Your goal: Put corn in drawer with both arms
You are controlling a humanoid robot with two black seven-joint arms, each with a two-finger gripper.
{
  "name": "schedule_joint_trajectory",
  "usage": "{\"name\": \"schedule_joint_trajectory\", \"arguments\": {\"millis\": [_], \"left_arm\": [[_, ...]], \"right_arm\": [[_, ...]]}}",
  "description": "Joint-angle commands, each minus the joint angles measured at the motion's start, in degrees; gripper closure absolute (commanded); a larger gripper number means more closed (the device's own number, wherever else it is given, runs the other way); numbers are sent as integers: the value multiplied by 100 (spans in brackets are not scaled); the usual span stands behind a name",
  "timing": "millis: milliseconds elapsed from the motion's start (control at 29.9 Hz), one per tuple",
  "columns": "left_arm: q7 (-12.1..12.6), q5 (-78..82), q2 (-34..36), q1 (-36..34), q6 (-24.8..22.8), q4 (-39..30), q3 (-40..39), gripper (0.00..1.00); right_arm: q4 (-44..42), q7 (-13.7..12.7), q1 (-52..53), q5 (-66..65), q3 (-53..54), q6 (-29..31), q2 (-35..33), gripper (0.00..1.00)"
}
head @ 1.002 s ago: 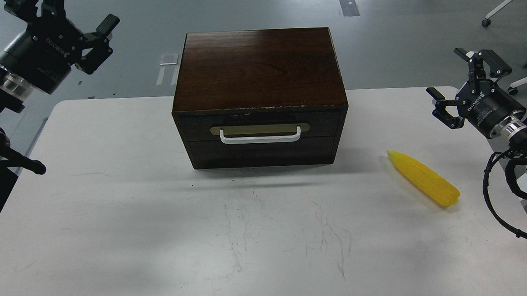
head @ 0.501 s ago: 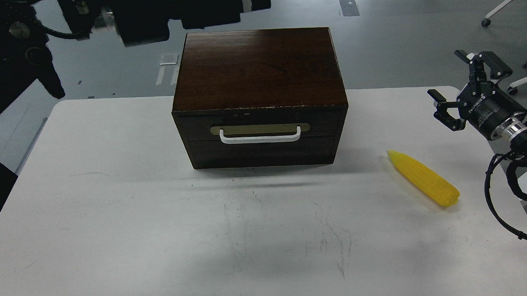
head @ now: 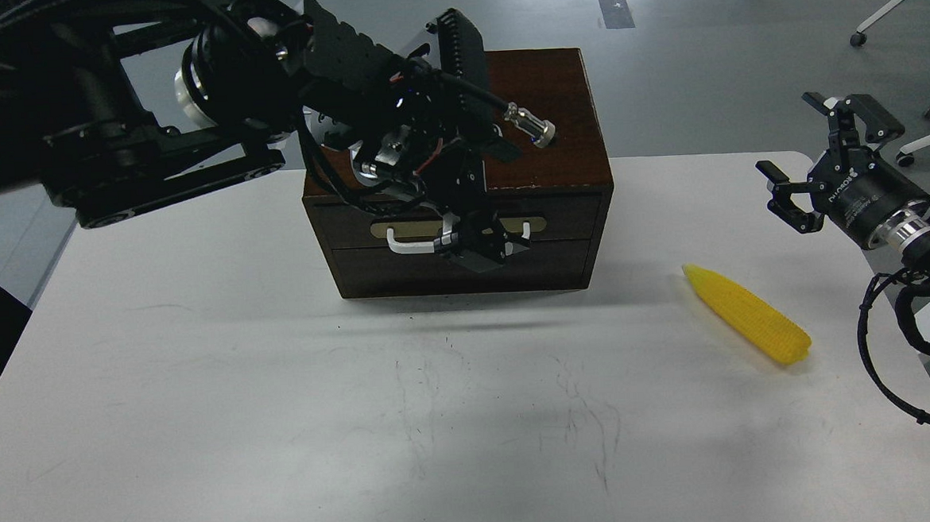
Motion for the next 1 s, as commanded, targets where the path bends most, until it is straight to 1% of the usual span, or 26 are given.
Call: {"name": "schedule_joint_trajectory", "arguments": {"millis": [0, 167, 434, 969], "left_arm": [[0, 352, -219, -3, -1, 70, 262, 2], [0, 695, -527, 58, -1, 377, 499, 2], [0, 827, -597, 155, -1, 492, 842, 2], [0, 836, -703, 445, -1, 755, 895, 2]], "right_arm": [[1, 1, 0, 0, 0, -1, 1, 0], [1, 1, -9, 0, 0, -1, 1, 0], [1, 1, -17, 0, 0, -1, 1, 0], [1, 1, -35, 0, 0, -1, 36, 0]]}}
